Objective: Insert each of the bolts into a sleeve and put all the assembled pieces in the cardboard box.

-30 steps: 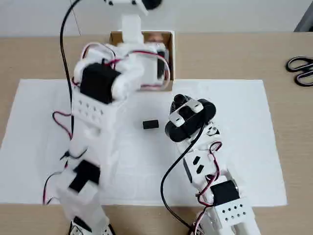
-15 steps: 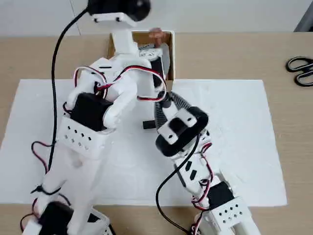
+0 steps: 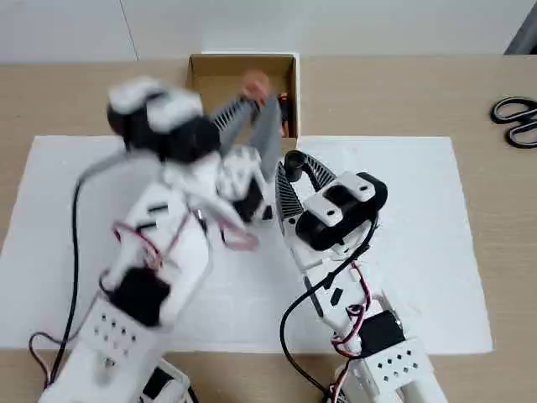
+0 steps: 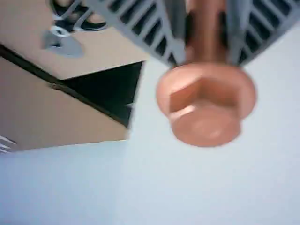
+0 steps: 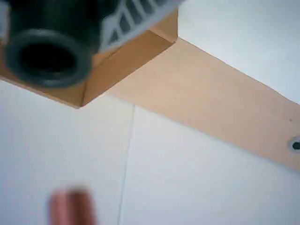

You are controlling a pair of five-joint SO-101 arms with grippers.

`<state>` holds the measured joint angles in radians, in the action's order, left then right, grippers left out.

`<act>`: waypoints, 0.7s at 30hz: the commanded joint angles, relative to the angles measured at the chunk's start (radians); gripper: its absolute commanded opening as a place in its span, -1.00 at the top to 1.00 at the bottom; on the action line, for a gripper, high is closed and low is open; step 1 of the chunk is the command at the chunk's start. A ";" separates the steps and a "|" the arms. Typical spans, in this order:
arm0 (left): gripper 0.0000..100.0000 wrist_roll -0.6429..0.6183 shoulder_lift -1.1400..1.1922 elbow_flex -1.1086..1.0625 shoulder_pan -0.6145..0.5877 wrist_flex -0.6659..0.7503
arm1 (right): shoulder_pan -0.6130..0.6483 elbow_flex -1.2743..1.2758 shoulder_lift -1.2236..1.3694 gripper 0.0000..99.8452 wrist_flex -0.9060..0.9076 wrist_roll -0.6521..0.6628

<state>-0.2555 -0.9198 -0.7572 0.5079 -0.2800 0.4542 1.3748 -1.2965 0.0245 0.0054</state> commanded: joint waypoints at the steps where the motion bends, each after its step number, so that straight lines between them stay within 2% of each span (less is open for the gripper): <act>1: 0.99 0.043 -0.068 -0.081 0.061 0.066 | -0.007 -0.015 -0.013 0.99 -0.030 -0.021; 9: 0.99 0.044 -0.068 -0.087 0.077 0.064 | -0.005 -0.015 -0.019 0.99 -0.028 -0.017; 14: 0.99 0.048 -0.069 -0.082 0.069 0.068 | -0.005 -0.015 -0.021 0.99 -0.030 0.089; 21: 0.99 0.055 -0.072 -0.082 0.017 0.068 | -0.004 -0.015 -0.021 0.99 -0.031 0.101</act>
<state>-0.2156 -0.9597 -0.8508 0.5370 -0.2447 0.4542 1.3748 -1.2965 0.0245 0.1005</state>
